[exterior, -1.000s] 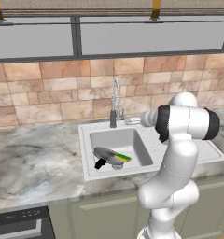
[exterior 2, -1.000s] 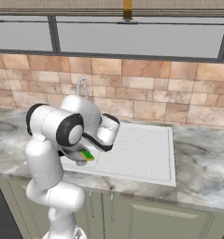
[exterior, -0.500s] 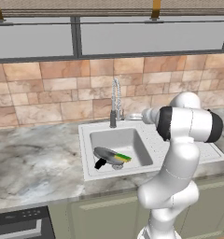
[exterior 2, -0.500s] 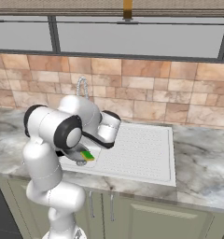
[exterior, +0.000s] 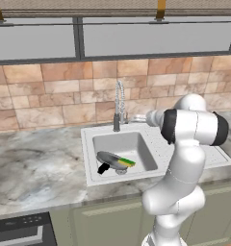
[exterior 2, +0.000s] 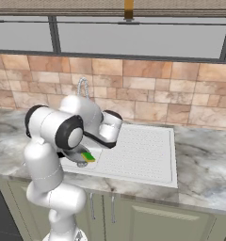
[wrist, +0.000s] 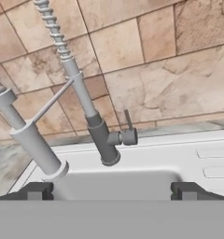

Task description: Pick the pan and sponge and place them into the sink. Then turn on the water.

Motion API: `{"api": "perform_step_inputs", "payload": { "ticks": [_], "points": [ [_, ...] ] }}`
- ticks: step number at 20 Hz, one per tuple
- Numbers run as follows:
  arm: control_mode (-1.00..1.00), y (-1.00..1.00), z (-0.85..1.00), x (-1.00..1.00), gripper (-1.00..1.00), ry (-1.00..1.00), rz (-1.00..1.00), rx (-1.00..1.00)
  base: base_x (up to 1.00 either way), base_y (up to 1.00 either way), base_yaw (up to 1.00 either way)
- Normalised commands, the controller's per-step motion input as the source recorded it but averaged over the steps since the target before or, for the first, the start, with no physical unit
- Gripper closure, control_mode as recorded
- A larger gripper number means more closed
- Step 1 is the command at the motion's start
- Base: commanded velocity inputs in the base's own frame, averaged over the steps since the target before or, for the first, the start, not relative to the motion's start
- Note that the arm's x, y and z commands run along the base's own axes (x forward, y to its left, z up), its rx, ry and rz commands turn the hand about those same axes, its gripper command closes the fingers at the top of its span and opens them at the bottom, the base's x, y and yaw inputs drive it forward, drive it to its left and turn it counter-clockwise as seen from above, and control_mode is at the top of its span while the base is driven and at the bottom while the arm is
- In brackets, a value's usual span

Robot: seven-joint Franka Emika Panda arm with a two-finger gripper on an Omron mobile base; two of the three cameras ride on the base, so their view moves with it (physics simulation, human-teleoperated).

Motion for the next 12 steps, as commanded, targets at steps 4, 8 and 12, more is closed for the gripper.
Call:
{"api": "perform_step_inputs", "payload": {
  "ticks": [4, 8, 12],
  "points": [
    [-1.00, -0.24, 0.00, 0.23, -1.00, 0.00, 0.08, 0.06, 0.00, 0.00, 0.00],
    [-1.00, -0.21, 0.00, 0.25, -1.00, 0.00, 0.08, 0.05, 0.00, 0.00, 0.00],
    [-1.00, -0.14, -0.01, 0.23, -1.00, 0.00, 0.09, 0.07, 0.00, 0.00, 0.00]
  ]
}}
